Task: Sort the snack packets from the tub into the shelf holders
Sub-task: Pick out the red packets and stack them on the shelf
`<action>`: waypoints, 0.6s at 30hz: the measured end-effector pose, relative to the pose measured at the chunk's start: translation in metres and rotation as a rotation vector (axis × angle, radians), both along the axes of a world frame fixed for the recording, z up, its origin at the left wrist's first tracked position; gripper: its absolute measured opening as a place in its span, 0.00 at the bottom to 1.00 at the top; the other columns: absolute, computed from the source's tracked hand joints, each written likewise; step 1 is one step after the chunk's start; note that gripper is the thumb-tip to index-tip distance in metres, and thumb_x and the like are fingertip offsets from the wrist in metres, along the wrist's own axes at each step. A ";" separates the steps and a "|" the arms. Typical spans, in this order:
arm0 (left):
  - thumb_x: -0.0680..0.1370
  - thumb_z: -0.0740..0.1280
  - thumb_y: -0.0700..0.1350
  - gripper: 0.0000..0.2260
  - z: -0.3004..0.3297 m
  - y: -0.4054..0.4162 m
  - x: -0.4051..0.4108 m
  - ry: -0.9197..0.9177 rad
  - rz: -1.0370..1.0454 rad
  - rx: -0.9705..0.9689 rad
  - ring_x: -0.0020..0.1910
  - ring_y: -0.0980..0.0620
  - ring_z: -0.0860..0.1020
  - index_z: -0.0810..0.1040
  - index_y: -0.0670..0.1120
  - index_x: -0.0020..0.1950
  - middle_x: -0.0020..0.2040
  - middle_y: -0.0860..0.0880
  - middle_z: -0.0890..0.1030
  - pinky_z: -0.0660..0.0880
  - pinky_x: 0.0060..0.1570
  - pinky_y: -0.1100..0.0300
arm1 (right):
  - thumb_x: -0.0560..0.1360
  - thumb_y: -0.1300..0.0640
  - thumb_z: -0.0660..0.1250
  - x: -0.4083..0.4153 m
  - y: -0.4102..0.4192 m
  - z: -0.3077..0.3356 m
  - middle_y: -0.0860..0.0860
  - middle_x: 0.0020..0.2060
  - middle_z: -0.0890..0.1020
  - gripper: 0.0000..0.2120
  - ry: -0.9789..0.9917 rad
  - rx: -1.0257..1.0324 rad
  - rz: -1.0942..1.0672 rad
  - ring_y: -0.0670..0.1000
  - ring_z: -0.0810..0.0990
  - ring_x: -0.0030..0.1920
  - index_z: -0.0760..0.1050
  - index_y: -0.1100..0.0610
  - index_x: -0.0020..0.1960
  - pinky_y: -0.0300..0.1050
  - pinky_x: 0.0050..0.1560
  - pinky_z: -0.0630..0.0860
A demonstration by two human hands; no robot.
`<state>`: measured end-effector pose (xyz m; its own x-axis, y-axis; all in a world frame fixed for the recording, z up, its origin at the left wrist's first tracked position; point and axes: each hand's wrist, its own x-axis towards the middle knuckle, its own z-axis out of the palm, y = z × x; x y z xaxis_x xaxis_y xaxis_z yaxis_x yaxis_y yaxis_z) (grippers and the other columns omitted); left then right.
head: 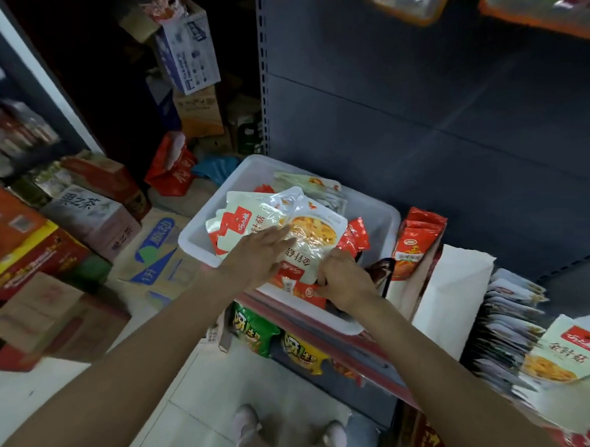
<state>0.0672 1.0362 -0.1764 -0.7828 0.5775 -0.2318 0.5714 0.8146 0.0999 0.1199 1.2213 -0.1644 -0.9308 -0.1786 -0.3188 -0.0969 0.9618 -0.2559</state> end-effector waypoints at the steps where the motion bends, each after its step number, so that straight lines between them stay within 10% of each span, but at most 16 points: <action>1: 0.81 0.57 0.47 0.26 -0.001 -0.002 0.000 0.009 -0.003 -0.002 0.77 0.52 0.50 0.52 0.54 0.77 0.78 0.54 0.46 0.57 0.73 0.52 | 0.71 0.53 0.72 -0.001 -0.002 -0.001 0.57 0.54 0.72 0.10 0.004 -0.027 -0.017 0.55 0.72 0.56 0.75 0.58 0.45 0.49 0.54 0.74; 4: 0.81 0.58 0.46 0.24 0.000 -0.005 -0.002 -0.014 0.021 0.081 0.76 0.50 0.54 0.56 0.53 0.76 0.78 0.53 0.50 0.59 0.71 0.51 | 0.72 0.60 0.70 -0.001 -0.001 0.005 0.53 0.46 0.74 0.15 0.032 -0.189 -0.045 0.53 0.75 0.46 0.67 0.51 0.33 0.48 0.47 0.74; 18: 0.82 0.58 0.42 0.11 0.049 0.063 -0.009 -0.338 0.228 0.861 0.55 0.55 0.76 0.78 0.45 0.59 0.56 0.50 0.80 0.69 0.46 0.72 | 0.74 0.65 0.67 0.001 0.068 0.090 0.48 0.37 0.81 0.04 0.391 -0.900 -0.446 0.40 0.80 0.39 0.75 0.58 0.43 0.35 0.40 0.76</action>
